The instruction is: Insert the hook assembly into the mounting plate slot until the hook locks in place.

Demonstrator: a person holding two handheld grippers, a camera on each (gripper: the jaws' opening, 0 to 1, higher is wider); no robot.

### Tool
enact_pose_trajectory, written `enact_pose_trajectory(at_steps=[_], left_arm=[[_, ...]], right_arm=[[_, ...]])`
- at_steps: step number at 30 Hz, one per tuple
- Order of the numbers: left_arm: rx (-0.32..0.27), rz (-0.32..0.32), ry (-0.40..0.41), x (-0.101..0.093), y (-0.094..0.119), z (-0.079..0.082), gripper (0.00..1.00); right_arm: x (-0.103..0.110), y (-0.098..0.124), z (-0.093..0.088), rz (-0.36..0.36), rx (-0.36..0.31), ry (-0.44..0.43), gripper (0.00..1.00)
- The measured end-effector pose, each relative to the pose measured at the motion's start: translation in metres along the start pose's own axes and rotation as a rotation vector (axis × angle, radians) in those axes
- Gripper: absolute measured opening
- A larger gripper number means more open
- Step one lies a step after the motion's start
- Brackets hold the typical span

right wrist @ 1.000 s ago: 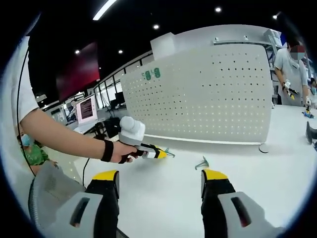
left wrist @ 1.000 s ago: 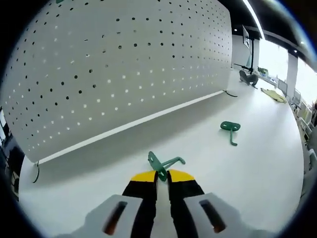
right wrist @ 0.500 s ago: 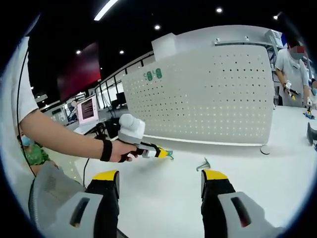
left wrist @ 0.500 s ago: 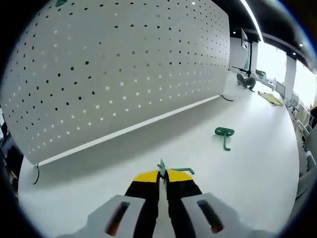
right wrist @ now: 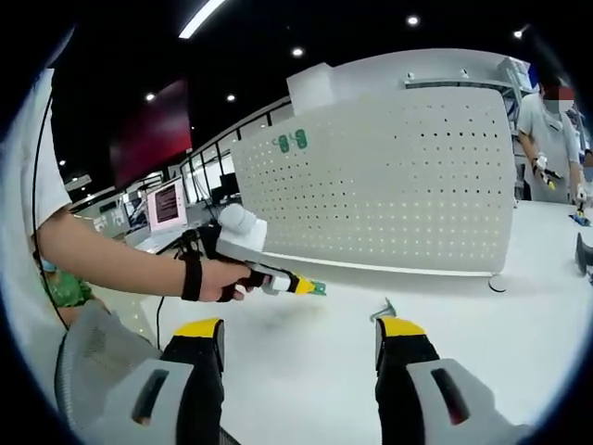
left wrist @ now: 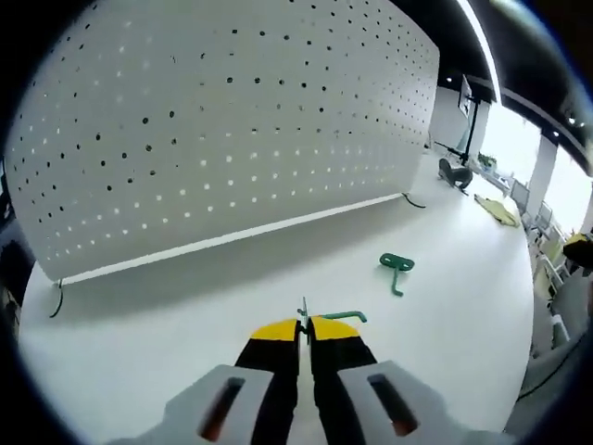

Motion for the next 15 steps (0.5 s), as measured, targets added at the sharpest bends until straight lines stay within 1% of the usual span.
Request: enact_pose_trajectory(at_steps=[3,8,11,15], left_arm=[[-0.005,-0.008,0.041,0.002,0.004,-0.001,0.03],[-0.005,-0.029,0.043,-0.005,0.012,0.002,0.03],[-0.007,-0.084,0.105,-0.010,0.016,0.003,0.03],[-0.014,-0.102,0.097,-0.017,0.022,0.006,0.03]], right_arm=[[0.002,0.000,0.002,0.007,-0.006,0.006,0.65],[0.004,-0.001,0.002,0.020,0.000,0.014,0.64],[0.004,-0.001,0.002,0.026,-0.001,0.014,0.62],[0.006,-0.002,0.004,0.037,0.000,0.021,0.61]])
Point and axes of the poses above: the point that each gripper's makers call its tool centre point, and the gripper's own axes: y roughly backward along the fingers, x roughly to its left, z roughly out of its top, the point moved 9 cm from there along y, roughly backward along the fingers, and after that the axes turned 8 degrees about -z, right-handed, at the moved point
